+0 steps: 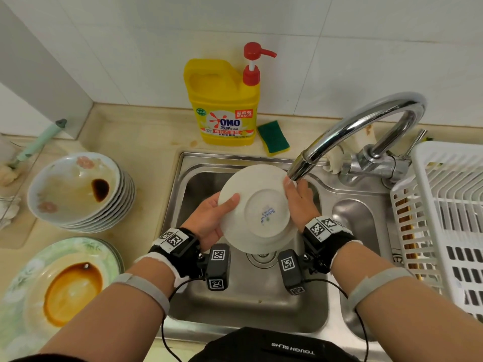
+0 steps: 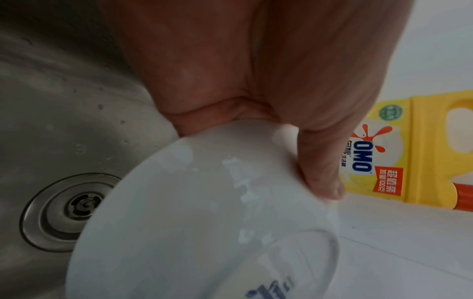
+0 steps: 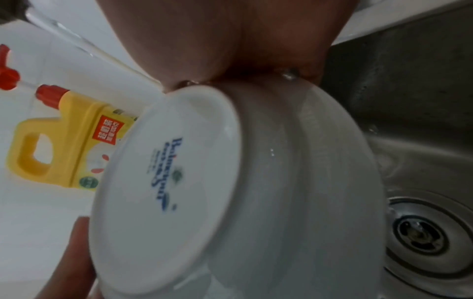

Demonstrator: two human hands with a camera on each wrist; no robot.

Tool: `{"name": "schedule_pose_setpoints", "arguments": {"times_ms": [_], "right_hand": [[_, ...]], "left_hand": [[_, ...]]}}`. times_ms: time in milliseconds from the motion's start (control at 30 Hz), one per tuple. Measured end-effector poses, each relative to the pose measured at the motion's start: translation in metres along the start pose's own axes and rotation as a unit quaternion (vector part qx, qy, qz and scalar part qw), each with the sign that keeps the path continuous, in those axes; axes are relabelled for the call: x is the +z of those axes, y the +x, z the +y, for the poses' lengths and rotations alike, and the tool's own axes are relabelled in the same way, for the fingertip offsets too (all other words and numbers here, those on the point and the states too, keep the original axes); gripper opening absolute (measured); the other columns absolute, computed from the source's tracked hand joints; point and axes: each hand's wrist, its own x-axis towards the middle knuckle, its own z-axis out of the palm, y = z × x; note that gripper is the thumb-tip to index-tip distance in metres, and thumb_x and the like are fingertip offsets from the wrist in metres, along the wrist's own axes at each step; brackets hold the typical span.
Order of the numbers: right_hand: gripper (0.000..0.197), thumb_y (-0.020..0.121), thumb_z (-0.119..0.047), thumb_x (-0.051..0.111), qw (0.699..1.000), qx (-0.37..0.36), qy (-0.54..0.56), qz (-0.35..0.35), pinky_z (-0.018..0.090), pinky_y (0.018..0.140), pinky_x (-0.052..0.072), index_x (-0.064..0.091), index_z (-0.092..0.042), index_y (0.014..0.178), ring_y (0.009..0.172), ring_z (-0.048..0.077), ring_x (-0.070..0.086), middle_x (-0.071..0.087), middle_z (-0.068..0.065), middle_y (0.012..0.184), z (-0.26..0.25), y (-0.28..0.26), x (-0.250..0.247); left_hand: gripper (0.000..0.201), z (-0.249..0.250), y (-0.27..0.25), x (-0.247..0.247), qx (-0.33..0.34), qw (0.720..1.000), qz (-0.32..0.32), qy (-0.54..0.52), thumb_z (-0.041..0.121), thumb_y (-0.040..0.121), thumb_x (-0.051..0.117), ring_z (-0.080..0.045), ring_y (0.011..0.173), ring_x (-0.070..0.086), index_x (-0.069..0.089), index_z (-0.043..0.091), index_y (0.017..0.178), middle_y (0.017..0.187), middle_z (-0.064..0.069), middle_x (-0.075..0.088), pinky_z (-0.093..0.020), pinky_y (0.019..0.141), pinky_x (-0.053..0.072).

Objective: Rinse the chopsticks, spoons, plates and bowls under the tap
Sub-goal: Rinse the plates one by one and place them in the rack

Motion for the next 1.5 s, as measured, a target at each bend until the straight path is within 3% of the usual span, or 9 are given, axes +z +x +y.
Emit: {"name": "schedule_pose_setpoints", "arguments": {"times_ms": [200, 333, 567, 800, 1067, 1267, 1367, 1433, 1500], "right_hand": [[0.063, 0.105, -0.054, 0.033, 0.997, -0.008, -0.058, 0.046, 0.045, 0.111, 0.032, 0.041, -0.006, 0.144, 0.134, 0.037, 0.042, 0.043, 0.021, 0.140, -0.012, 0.000, 0.009], [0.058, 0.104, -0.057, 0.034, 0.992, -0.043, -0.107, 0.057, 0.054, 0.116, 0.028, 0.048, -0.015, 0.143, 0.137, 0.031, 0.039, 0.042, 0.012, 0.144, -0.023, -0.002, 0.009], [0.067, 0.103, -0.056, 0.036, 0.997, 0.001, -0.065, 0.027, 0.044, 0.110, 0.031, 0.042, -0.003, 0.142, 0.134, 0.034, 0.040, 0.042, 0.022, 0.145, -0.005, 0.006, 0.006], [0.066, 0.102, -0.064, 0.024, 0.974, -0.060, -0.219, 0.027, 0.049, 0.116, 0.028, 0.042, -0.024, 0.150, 0.139, 0.033, 0.035, 0.041, 0.013, 0.149, -0.022, 0.002, 0.013], [0.072, 0.101, -0.064, 0.035, 0.999, 0.042, -0.017, -0.019, 0.047, 0.114, 0.032, 0.026, -0.015, 0.153, 0.137, 0.033, 0.040, 0.033, 0.014, 0.152, -0.006, 0.005, 0.003], [0.073, 0.098, -0.066, 0.042, 0.999, -0.008, -0.032, 0.015, 0.035, 0.097, 0.036, 0.035, -0.013, 0.147, 0.119, 0.024, 0.050, 0.049, 0.008, 0.138, -0.002, 0.009, 0.003], [0.057, 0.100, -0.062, 0.042, 0.997, -0.045, -0.058, 0.016, 0.030, 0.091, 0.034, 0.048, -0.016, 0.133, 0.102, 0.017, 0.048, 0.052, 0.000, 0.114, -0.004, 0.010, 0.000], [0.038, 0.102, -0.059, 0.040, 0.993, -0.066, -0.095, 0.023, 0.031, 0.084, 0.037, 0.055, -0.025, 0.100, 0.087, 0.017, 0.053, 0.056, -0.003, 0.092, -0.008, 0.011, 0.000], [0.043, 0.101, -0.061, 0.039, 0.989, -0.083, -0.125, 0.022, 0.034, 0.084, 0.042, 0.058, -0.023, 0.097, 0.090, 0.022, 0.059, 0.061, 0.002, 0.094, -0.012, 0.009, 0.003]], "left_hand": [[0.044, -0.003, 0.000, 0.001, -0.012, 0.999, -0.009, 0.031, 0.026, 0.094, 0.065, -0.031, 0.113, 0.068, 0.061, 0.010, 0.134, 0.127, -0.015, 0.070, -0.041, 0.085, 0.060], [0.042, -0.006, 0.000, 0.007, -0.016, 0.999, -0.020, 0.042, 0.027, 0.092, 0.066, -0.028, 0.109, 0.070, 0.063, 0.011, 0.130, 0.124, -0.015, 0.071, -0.040, 0.085, 0.060], [0.042, -0.003, 0.000, -0.004, -0.003, 1.000, -0.007, -0.009, 0.026, 0.093, 0.063, -0.029, 0.111, 0.069, 0.062, 0.013, 0.133, 0.128, -0.015, 0.069, -0.040, 0.085, 0.061], [0.040, -0.008, -0.002, 0.007, -0.013, 0.999, -0.032, 0.034, 0.027, 0.091, 0.065, -0.029, 0.109, 0.070, 0.064, 0.013, 0.129, 0.124, -0.016, 0.071, -0.040, 0.087, 0.060], [0.045, -0.008, -0.002, -0.005, -0.012, 1.000, -0.016, 0.013, 0.027, 0.094, 0.062, -0.031, 0.115, 0.067, 0.059, 0.013, 0.137, 0.130, -0.016, 0.068, -0.043, 0.091, 0.060], [0.042, -0.005, -0.001, -0.006, -0.041, 0.999, -0.004, 0.030, 0.024, 0.092, 0.066, -0.032, 0.113, 0.068, 0.064, 0.011, 0.131, 0.126, -0.015, 0.070, -0.044, 0.088, 0.061], [0.039, 0.000, 0.001, -0.005, -0.034, 0.997, 0.004, 0.065, 0.023, 0.092, 0.070, -0.032, 0.112, 0.069, 0.066, 0.012, 0.129, 0.123, -0.013, 0.072, -0.046, 0.088, 0.060], [0.041, 0.005, 0.003, -0.002, -0.012, 0.994, 0.017, 0.104, 0.028, 0.088, 0.074, -0.032, 0.111, 0.069, 0.068, 0.015, 0.126, 0.121, -0.012, 0.073, -0.050, 0.090, 0.058], [0.043, 0.011, 0.006, 0.004, 0.009, 0.988, 0.027, 0.149, 0.035, 0.084, 0.078, -0.033, 0.107, 0.070, 0.070, 0.015, 0.121, 0.115, -0.013, 0.074, -0.053, 0.091, 0.058]]}}
